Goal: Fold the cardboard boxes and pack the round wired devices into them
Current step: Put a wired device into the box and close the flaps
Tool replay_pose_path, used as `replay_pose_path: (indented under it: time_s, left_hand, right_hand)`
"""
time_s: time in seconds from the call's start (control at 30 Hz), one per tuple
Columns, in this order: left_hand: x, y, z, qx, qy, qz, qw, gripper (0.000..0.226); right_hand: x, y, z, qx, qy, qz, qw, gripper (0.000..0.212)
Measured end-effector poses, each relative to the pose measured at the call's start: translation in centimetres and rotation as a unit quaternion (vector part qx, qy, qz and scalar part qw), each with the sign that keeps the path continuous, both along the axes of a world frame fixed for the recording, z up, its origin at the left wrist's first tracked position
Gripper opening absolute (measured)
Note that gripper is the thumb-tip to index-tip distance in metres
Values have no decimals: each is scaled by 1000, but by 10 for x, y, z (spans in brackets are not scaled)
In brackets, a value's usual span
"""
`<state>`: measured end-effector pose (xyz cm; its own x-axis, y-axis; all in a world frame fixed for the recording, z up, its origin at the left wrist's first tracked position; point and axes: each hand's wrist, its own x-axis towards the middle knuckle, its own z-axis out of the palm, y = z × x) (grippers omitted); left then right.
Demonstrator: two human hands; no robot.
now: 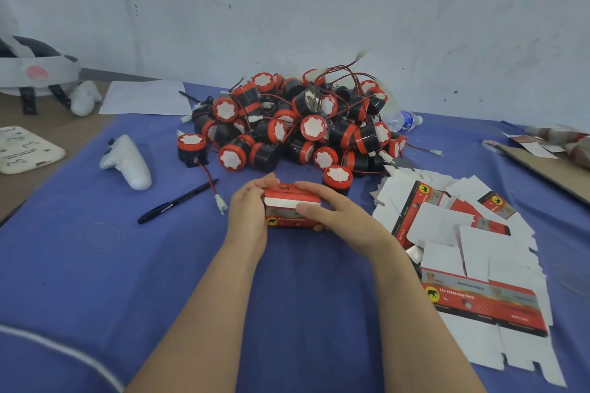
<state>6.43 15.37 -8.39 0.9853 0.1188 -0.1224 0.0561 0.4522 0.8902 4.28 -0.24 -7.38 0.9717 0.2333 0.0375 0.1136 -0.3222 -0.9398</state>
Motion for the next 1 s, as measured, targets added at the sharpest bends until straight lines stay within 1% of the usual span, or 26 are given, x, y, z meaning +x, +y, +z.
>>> replay_pose_path:
  time_s: [0.07, 0.1, 0.2, 0.23, 0.3, 0.37, 0.43, 0.5, 0.57, 0.6, 0.73, 0.87, 1.0]
  left_hand:
    - [-1, 1, 0, -18, -6, -15, 1000, 31]
    - [-2, -1, 1, -4, -13, -20, 1000, 30]
    - [-6, -7, 2, 104, -47, -24, 993, 29]
    - [-7, -8, 2, 131, -57, -27, 989, 31]
    - [-8, -9, 3, 156, -66, -26, 985, 34]
    - [-9, -11, 4, 166, -64, -18, 984, 36]
    - [-9, -12, 6, 170, -59, -8, 984, 36]
    - [-7, -13, 7, 148, -41, -6, 988, 32]
    - [-7, -11, 8, 117, -22, -16, 993, 24]
    - [-7, -11, 8, 118, -23, -17, 993, 23]
    - [-9, -14, 4, 191, -48, -21, 980, 28]
    - [-7, -11, 0, 190, -54, -16, 980, 33]
    - [-8, -9, 2, 164, -51, -46, 984, 39]
  right_hand:
    - [2, 4, -2, -21, -36, -35, 999, 33]
    - [2, 6, -3, -23, -51, -53, 997, 34]
    - [4, 8, -6, -20, -66, -93, 993, 37]
    - [4, 8, -6, -26, -68, -95, 993, 38]
    - [4, 8, -6, -35, -70, -84, 993, 36]
    - [3, 9, -4, -26, -58, -74, 995, 33]
    - [3, 10, -3, 2, -35, -79, 996, 26]
    - [3, 12, -1, 14, -22, -92, 995, 21]
    - [5, 15, -1, 14, -14, -97, 995, 22]
    - [6, 16, -1, 14, -11, -97, 995, 23]
    - [9, 19, -4, 24, 2, -98, 995, 25]
    - [7, 18, -5, 22, 7, -97, 995, 31]
    - [6, 12, -6, 3, -4, -87, 996, 39]
